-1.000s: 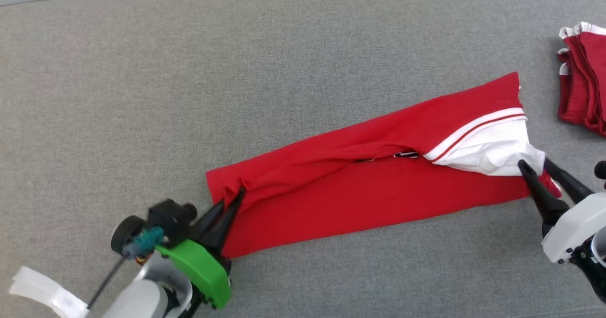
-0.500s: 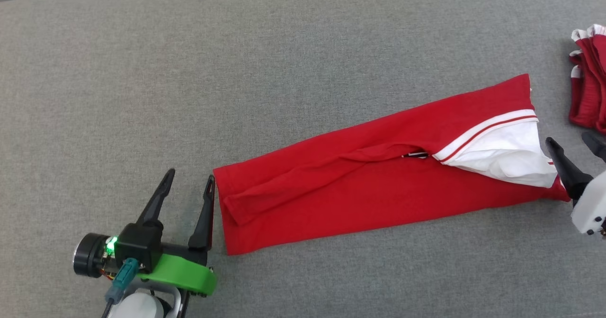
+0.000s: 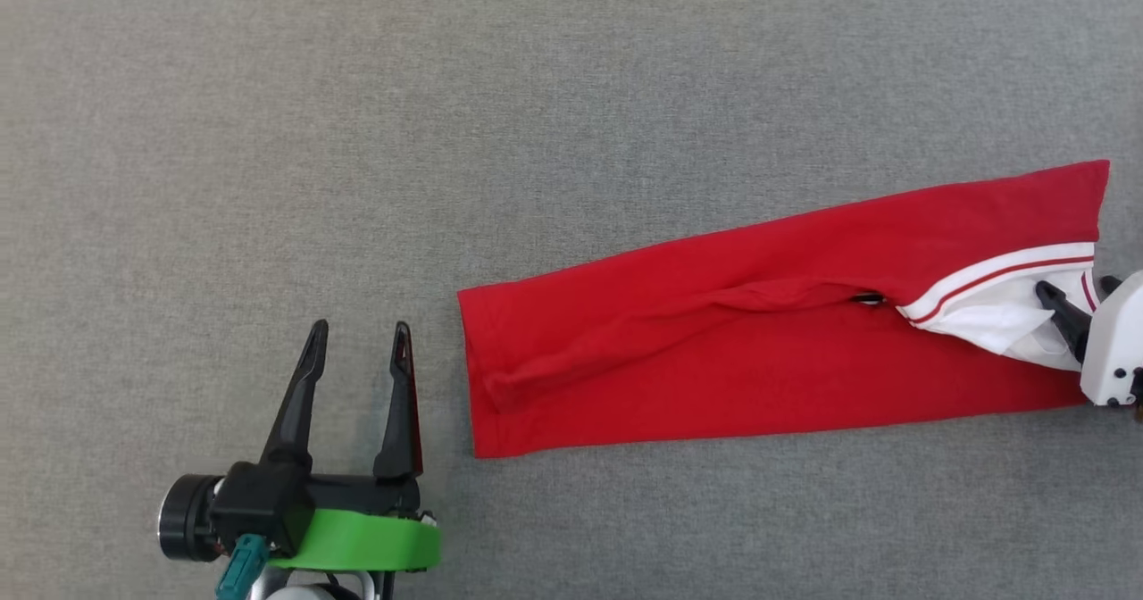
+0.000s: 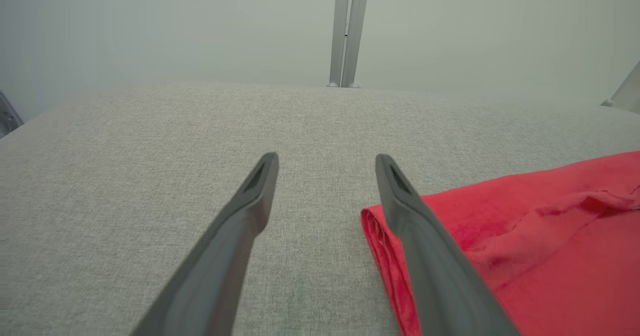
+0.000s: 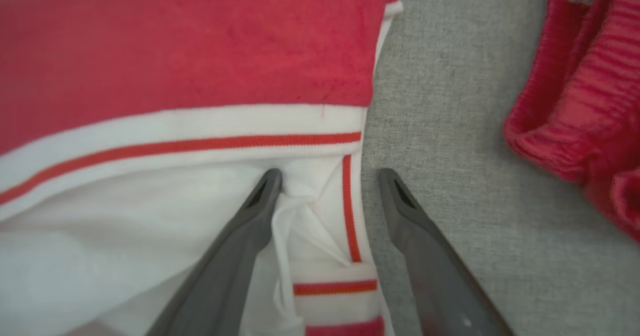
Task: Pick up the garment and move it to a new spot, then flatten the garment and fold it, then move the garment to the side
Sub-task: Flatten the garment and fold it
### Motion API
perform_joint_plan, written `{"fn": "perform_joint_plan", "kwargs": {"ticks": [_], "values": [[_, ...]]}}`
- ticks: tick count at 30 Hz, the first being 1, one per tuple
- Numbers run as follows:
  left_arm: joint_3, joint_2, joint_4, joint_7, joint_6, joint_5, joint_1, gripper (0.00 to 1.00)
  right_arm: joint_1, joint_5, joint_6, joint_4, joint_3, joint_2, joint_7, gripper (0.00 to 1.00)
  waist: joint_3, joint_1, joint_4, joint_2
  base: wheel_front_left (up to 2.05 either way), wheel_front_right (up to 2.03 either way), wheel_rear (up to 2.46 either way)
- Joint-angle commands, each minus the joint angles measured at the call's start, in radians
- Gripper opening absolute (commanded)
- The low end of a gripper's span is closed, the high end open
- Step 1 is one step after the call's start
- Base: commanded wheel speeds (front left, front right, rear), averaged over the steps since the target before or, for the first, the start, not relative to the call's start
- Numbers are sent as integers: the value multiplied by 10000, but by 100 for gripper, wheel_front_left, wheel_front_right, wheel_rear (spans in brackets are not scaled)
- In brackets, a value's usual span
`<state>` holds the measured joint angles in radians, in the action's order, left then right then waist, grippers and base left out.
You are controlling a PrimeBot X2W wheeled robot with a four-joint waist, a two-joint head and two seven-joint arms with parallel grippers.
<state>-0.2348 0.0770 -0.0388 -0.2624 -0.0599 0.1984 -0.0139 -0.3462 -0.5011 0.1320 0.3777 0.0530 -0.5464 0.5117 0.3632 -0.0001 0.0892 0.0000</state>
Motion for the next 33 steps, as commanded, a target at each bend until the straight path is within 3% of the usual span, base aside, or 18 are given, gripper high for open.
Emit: {"fn": "perform_joint_plan", "kwargs": {"ticks": [1, 3, 4, 8, 12, 20, 23, 27, 33], "values": [[161, -74, -48, -25, 92, -70, 222, 100, 317, -200, -27, 579, 185, 134, 423, 100, -79, 1, 213, 0, 0, 0, 0], [309, -176, -66, -24, 170, -92, 354, 100, 502, -725, -26, 750, 290, 213, 712, 96, -197, 1, 303, 0, 0, 0, 0], [353, -210, -54, -26, 214, -119, 428, 100, 590, -1162, -21, 719, 212, 283, 701, 0, -278, 1, 352, 0, 0, 0, 0], [424, -254, -43, -26, 203, 105, 753, 100, 553, -2564, -11, 202, -253, 341, 470, 0, -715, 1, 455, 0, 0, 0, 0], [238, -259, -27, -26, 39, 485, 959, 100, 290, -3376, -14, -425, -939, -23, 518, 0, -1170, 1, 498, 0, 0, 0, 0], [-286, -256, 117, -27, -114, 1057, 1076, 100, 677, -3189, -14, -948, -3065, -1358, 1658, 0, -1629, 1, 1002, 0, 0, 0, 0], [-375, -256, 135, -27, -134, 1220, 1154, 100, 754, -3129, -14, -1712, -3295, -1497, 2187, 0, -1684, 1, 1180, 0, 0, 0, 0], [-517, -257, 184, -25, -206, 1370, 1208, 100, 826, -3175, -14, -3276, -2603, -1007, 2861, 0, -1723, 1, 1362, 0, 0, 0, 0], [-806, -256, 196, -25, -313, 1570, 907, 100, 1284, -2887, -14, -4742, -858, 680, 2964, 0, -1629, 1, 1640, 0, 0, 0, 0]]}}
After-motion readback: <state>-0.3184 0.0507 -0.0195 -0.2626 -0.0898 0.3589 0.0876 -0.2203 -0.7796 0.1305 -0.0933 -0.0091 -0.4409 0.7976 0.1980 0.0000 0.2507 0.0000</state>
